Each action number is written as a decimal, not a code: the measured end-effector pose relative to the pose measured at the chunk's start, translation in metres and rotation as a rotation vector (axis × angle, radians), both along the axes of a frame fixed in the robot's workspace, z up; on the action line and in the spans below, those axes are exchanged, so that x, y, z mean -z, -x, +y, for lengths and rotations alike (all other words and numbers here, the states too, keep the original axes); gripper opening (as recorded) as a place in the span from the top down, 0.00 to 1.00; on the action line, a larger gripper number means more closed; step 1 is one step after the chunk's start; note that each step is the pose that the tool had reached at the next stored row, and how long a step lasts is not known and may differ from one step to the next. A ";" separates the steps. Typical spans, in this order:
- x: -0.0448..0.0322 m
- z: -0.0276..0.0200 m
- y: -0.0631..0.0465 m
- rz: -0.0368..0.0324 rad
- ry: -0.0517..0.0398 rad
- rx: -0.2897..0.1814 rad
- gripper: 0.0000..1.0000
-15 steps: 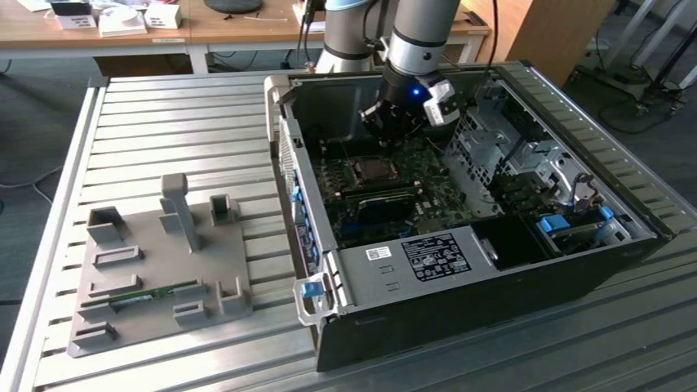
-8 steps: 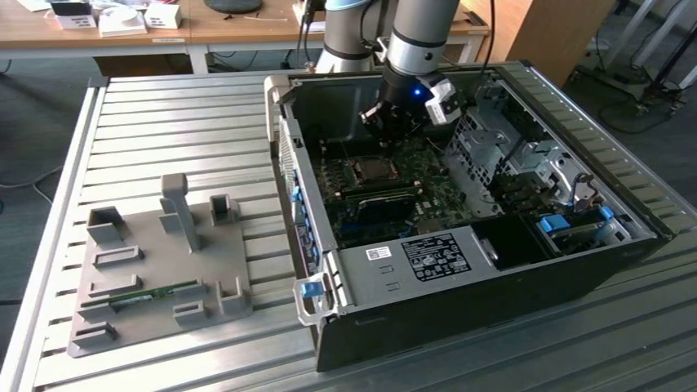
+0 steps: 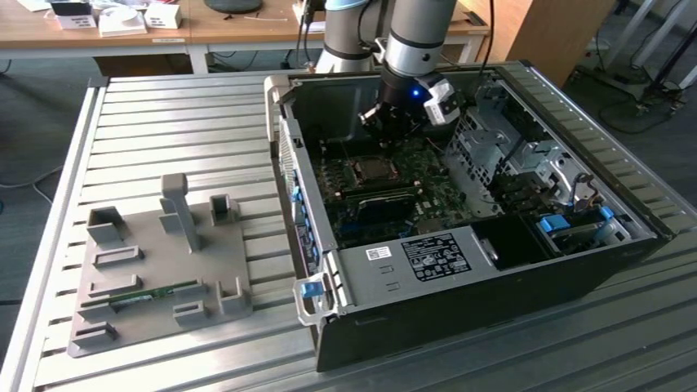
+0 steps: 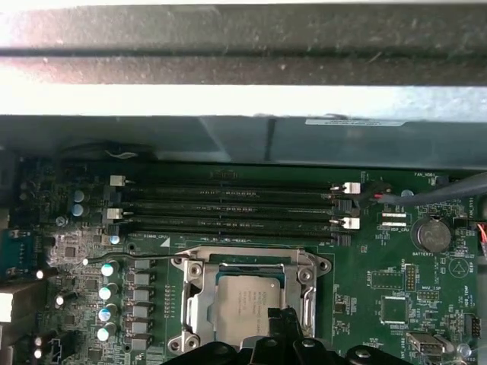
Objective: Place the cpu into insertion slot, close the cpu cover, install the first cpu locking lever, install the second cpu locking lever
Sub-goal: 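Close the cpu cover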
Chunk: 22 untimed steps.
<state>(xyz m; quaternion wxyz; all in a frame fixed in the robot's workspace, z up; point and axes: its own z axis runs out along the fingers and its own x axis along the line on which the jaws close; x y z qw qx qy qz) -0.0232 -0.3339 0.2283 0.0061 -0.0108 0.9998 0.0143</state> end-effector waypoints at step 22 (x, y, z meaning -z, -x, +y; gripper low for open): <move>0.0018 0.0000 0.033 -0.0053 -0.0001 -0.001 0.89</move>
